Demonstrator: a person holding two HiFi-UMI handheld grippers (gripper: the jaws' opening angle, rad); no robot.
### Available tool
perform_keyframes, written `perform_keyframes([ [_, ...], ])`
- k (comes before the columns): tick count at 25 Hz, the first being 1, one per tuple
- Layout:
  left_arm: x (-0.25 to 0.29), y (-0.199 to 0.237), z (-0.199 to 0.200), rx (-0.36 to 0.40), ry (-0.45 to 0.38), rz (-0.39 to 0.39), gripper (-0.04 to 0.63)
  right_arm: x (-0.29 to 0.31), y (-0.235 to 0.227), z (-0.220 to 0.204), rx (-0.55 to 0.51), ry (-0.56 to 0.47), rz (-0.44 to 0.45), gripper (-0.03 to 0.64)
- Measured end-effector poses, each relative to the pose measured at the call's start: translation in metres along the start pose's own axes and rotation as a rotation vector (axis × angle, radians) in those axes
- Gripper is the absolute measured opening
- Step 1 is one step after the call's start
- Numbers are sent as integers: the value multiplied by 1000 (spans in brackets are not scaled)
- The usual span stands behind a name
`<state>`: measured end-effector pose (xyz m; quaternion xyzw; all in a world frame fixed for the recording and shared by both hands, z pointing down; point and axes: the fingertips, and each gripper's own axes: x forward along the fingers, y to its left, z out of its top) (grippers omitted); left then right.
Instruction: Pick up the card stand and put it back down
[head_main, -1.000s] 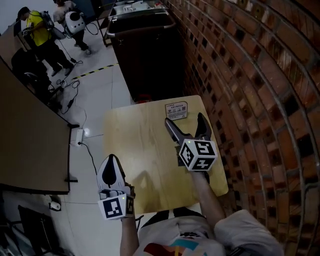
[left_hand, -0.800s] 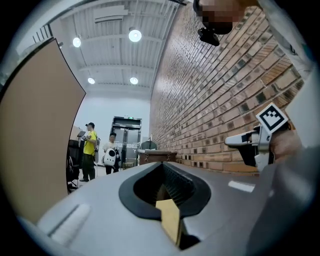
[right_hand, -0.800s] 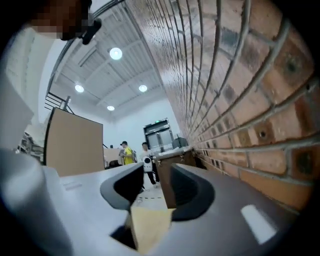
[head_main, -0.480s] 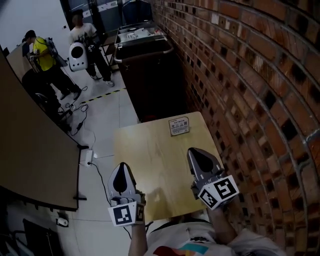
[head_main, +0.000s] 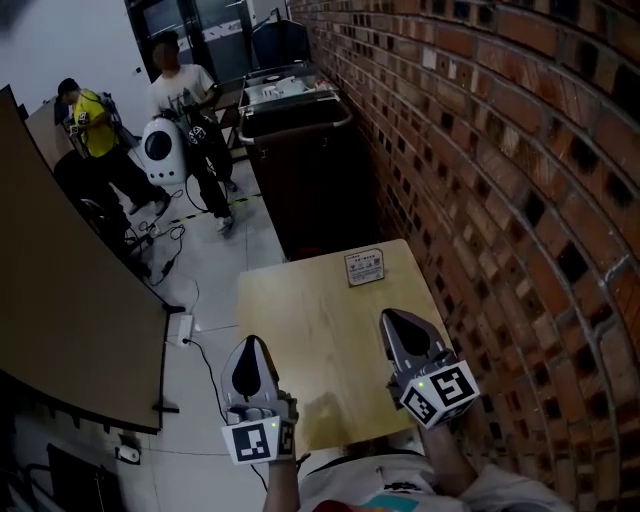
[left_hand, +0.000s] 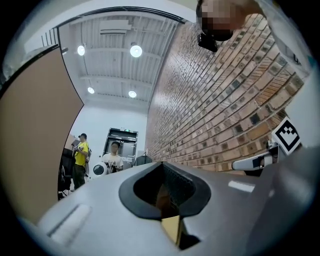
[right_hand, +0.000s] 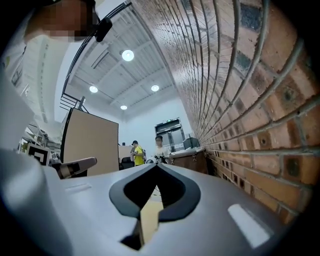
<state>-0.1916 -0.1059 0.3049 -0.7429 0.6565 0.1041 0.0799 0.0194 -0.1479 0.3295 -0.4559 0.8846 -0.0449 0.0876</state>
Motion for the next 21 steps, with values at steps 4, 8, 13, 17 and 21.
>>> perform_keyframes([
  [4, -1, 0, -1, 0, 5, -1, 5, 0, 3, 2, 8, -6, 7, 5],
  [8, 1, -2, -2, 6, 3, -8, 5, -1, 0, 3, 10, -14, 1, 5],
  [13, 0, -3, -2, 3, 11, -12, 5, -3, 0, 7, 10, -17, -6, 5],
  [17, 3, -3, 0, 2, 5, -11, 5, -1, -1, 11, 9, -27, -3, 5],
  [21, 7, -3, 1, 1, 0, -12, 5, 2, -3, 13, 3, -31, -4, 5],
])
